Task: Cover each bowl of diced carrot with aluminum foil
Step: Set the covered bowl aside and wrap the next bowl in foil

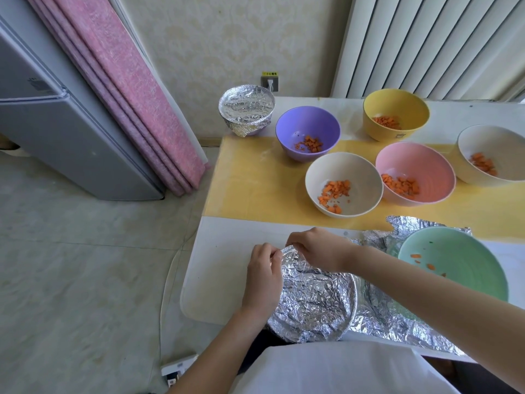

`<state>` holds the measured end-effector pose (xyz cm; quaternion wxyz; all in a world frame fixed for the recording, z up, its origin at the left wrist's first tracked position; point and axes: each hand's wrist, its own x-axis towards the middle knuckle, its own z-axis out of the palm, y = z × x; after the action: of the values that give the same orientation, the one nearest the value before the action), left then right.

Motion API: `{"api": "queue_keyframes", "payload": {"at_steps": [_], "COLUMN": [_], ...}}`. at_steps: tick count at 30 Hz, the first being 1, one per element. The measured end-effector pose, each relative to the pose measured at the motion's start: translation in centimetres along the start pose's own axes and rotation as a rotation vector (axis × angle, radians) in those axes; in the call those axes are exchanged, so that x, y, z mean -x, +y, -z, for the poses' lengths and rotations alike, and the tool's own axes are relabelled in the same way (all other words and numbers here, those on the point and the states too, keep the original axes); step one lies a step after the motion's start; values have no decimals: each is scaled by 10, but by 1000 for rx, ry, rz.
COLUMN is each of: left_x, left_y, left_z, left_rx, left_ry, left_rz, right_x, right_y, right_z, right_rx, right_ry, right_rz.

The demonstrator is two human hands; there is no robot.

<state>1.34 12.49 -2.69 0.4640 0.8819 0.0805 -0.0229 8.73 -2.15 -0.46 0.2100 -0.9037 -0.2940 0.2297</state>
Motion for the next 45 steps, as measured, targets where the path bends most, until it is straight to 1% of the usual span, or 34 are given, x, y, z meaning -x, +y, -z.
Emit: {"api": "queue_keyframes", "payload": {"at_steps": [4,7,10,15,17,19,21,23,25,28,32,34,38,42,45], "left_x": [-4,-7,-4,-2,0,2,4,7,9,9,9,9,9,9,10], "left_y": [6,10,11,12,16,18,18,17,16,15,13,12,9,6,5], "left_z": [-2,-1,-3,-9,-12,-12,-10,-6,-3,-2,-4,-4,-4,-4,-4], "left_rx": [-75,-104,-107,-121,-101,-41,-16,-34,-53,-63,-67,-67,-54,-48,-46], "left_ry": [20,7,-8,-11,1,-13,-41,-58,-50,-36,-36,-32,-24,-4,6], "left_rz": [-50,-132,-177,-220,-209,-147,-93,-82,-94,-100,-89,-87,-71,-55,-43], "right_x": [-6,-8,-6,-8,-8,-5,0,6,11,17,23,26,19,6,2], "right_y": [1,0,0,6,7,6,7,12,18,24,24,21,12,1,-3], "right_z": [12,12,17,27,28,26,20,14,13,15,9,6,7,12,11], "right_rx": [-51,-27,10,45,-14,-88,-85,-79,-145,-175,-107,-28,116,110,156], "right_ry": [-77,-152,-220,-300,-271,-196,-108,-22,47,63,111,109,48,-32,-68], "right_rz": [-55,-76,-116,-102,-122,-140,-117,-77,-82,-68,11,30,23,47,57]}}
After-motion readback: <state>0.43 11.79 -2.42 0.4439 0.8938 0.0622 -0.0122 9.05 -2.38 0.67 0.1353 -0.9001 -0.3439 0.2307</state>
